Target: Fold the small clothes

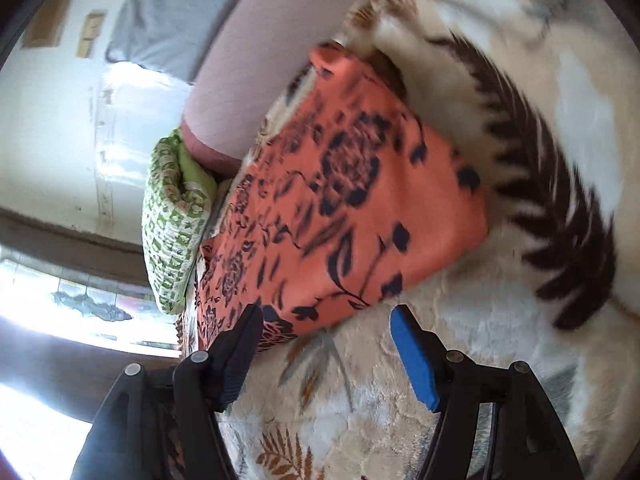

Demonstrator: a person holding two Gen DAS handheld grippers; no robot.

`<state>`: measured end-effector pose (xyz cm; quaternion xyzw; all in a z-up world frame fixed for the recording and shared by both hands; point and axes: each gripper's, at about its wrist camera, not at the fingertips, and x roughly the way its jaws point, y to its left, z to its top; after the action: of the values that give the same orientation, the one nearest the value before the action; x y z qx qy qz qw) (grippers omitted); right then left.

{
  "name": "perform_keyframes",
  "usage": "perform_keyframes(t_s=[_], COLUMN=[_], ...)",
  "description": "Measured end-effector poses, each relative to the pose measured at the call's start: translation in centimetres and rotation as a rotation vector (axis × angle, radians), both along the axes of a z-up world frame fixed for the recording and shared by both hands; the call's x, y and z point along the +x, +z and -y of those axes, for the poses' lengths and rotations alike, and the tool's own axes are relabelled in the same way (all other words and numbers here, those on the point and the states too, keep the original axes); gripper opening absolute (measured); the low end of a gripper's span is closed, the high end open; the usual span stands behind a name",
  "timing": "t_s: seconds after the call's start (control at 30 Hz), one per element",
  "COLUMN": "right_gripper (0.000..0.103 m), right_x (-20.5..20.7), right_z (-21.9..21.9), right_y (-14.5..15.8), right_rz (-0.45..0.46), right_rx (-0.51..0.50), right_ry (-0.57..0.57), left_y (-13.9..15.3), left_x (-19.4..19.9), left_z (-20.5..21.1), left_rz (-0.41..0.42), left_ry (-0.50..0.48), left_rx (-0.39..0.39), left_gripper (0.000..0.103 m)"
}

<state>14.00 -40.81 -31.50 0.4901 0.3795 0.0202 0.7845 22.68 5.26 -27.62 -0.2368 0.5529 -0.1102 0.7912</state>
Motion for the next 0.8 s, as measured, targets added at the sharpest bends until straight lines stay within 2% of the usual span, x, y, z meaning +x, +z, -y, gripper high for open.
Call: perform_keyframes(t_s=[0.1,0.17,0.37,0.67,0.73,0.8], right_gripper=[0.071,0.072,0.072,0.072,0.072,0.072], right_x=[0.0,0.0,1.2,3.0,3.4,3.8], right_z=[0.1,0.4,0.8,2.4,2.6,2.6], right_y=[-1.7,-2.7,-2.5,-2.7,-2.8,-2.7], right_rz=[-0.027,-0.034,0.004,0.085,0.098,0.101], right_rx=[0.087,0.144,0.109,0.121,0.128,0.110], right_ry=[-0.021,-0.052,-0.093,-0.184,-0.203,-0.204], left_y=[-1.1,-1.5,-2.2,-2.5,-2.6,-2.8], left_x=[0.0,0.5,2.5,5.3,5.6,6.0], left_z=[1.2,1.4,0.7,0.4,0.4,0.8], left_rz=[-0.066,-0.071,-0.056,0.052,0.068,0.070], left_ry=[-0.013,0.001,0.124,0.200,0.204,0.197], left_rx=[-0.096,-0.115,-0.221,-0.299,-0.289,-0.253], left_gripper=[0.073,0.074,0.079,0.078,0.072,0.041])
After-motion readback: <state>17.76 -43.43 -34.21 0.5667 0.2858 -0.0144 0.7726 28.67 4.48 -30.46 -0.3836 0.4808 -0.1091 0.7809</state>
